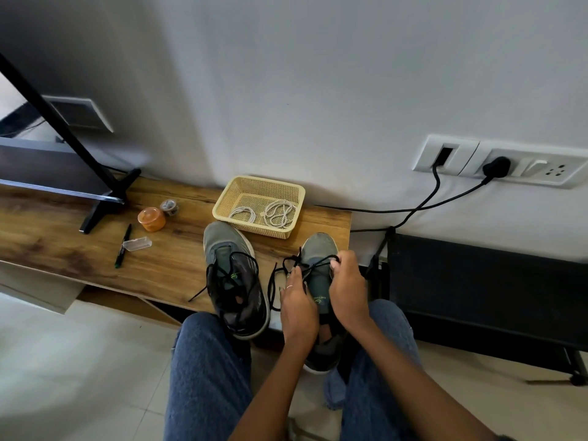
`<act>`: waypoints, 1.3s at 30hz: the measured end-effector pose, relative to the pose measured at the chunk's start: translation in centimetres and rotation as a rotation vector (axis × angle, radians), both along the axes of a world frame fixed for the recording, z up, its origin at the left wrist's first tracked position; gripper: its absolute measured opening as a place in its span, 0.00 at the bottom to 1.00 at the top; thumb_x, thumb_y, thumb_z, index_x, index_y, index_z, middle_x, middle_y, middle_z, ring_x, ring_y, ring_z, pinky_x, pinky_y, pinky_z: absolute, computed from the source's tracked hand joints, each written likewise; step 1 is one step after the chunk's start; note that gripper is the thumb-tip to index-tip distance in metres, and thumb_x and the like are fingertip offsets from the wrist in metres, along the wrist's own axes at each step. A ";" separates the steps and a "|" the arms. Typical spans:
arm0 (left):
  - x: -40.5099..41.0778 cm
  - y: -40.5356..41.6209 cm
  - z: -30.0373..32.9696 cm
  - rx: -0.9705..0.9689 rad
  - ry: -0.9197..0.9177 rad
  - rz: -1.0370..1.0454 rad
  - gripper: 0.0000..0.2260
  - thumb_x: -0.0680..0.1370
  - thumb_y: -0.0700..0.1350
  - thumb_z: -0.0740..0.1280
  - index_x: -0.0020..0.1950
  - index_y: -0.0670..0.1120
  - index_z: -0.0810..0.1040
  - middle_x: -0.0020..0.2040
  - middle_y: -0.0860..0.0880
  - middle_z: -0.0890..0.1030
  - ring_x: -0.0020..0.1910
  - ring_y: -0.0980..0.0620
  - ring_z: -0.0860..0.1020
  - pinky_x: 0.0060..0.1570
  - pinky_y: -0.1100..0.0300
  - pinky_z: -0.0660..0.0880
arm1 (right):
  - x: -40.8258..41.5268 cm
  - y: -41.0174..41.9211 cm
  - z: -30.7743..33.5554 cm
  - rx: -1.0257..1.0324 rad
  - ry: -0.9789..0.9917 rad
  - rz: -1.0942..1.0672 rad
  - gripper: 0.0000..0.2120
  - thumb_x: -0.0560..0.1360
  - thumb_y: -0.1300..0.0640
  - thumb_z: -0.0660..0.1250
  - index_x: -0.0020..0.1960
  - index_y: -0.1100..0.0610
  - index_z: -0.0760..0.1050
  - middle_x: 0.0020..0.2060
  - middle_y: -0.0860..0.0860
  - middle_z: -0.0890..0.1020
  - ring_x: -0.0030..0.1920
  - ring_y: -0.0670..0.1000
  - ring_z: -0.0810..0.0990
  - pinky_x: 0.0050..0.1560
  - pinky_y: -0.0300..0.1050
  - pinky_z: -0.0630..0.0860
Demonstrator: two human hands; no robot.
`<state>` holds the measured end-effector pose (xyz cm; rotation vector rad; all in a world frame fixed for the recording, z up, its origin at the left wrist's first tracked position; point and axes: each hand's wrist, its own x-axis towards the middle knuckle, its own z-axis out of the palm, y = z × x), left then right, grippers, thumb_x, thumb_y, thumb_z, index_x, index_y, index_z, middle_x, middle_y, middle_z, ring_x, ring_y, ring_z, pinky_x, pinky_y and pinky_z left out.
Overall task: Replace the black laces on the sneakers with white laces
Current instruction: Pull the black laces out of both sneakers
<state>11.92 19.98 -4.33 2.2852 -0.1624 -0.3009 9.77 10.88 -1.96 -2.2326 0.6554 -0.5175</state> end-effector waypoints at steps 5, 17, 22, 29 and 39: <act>0.1 -0.1 0.1 0.007 0.000 0.006 0.26 0.79 0.32 0.56 0.77 0.45 0.59 0.74 0.45 0.66 0.72 0.45 0.65 0.69 0.50 0.66 | -0.9 1.6 -0.1 -0.040 -0.203 -0.079 0.10 0.81 0.56 0.56 0.51 0.64 0.70 0.40 0.54 0.77 0.36 0.50 0.75 0.32 0.40 0.67; -0.3 -0.1 0.6 0.054 -0.007 0.023 0.26 0.79 0.33 0.54 0.77 0.47 0.58 0.66 0.41 0.74 0.63 0.41 0.73 0.60 0.47 0.71 | -1.5 2.0 6.4 0.011 -0.638 -0.067 0.05 0.82 0.54 0.53 0.54 0.54 0.65 0.41 0.50 0.78 0.40 0.45 0.81 0.40 0.33 0.78; -0.1 -0.2 0.7 0.042 0.019 0.048 0.26 0.79 0.33 0.54 0.77 0.48 0.59 0.67 0.42 0.73 0.65 0.39 0.72 0.62 0.45 0.71 | -1.7 2.1 10.5 0.027 -0.823 -0.088 0.04 0.81 0.57 0.53 0.54 0.54 0.65 0.39 0.47 0.75 0.35 0.50 0.80 0.38 0.32 0.75; -0.3 -0.2 1.5 0.035 0.040 0.046 0.26 0.79 0.34 0.54 0.77 0.48 0.59 0.70 0.43 0.70 0.66 0.43 0.71 0.63 0.49 0.70 | -2.3 2.2 16.0 0.062 -1.012 -0.064 0.08 0.81 0.62 0.54 0.52 0.49 0.63 0.37 0.51 0.75 0.35 0.47 0.78 0.37 0.37 0.75; 0.1 -0.1 1.0 0.046 0.043 0.011 0.25 0.79 0.33 0.54 0.77 0.46 0.60 0.70 0.41 0.70 0.67 0.41 0.69 0.66 0.49 0.67 | -0.3 -1.2 14.4 -0.018 -0.530 -0.144 0.04 0.80 0.58 0.61 0.52 0.59 0.71 0.38 0.48 0.78 0.37 0.47 0.79 0.38 0.44 0.79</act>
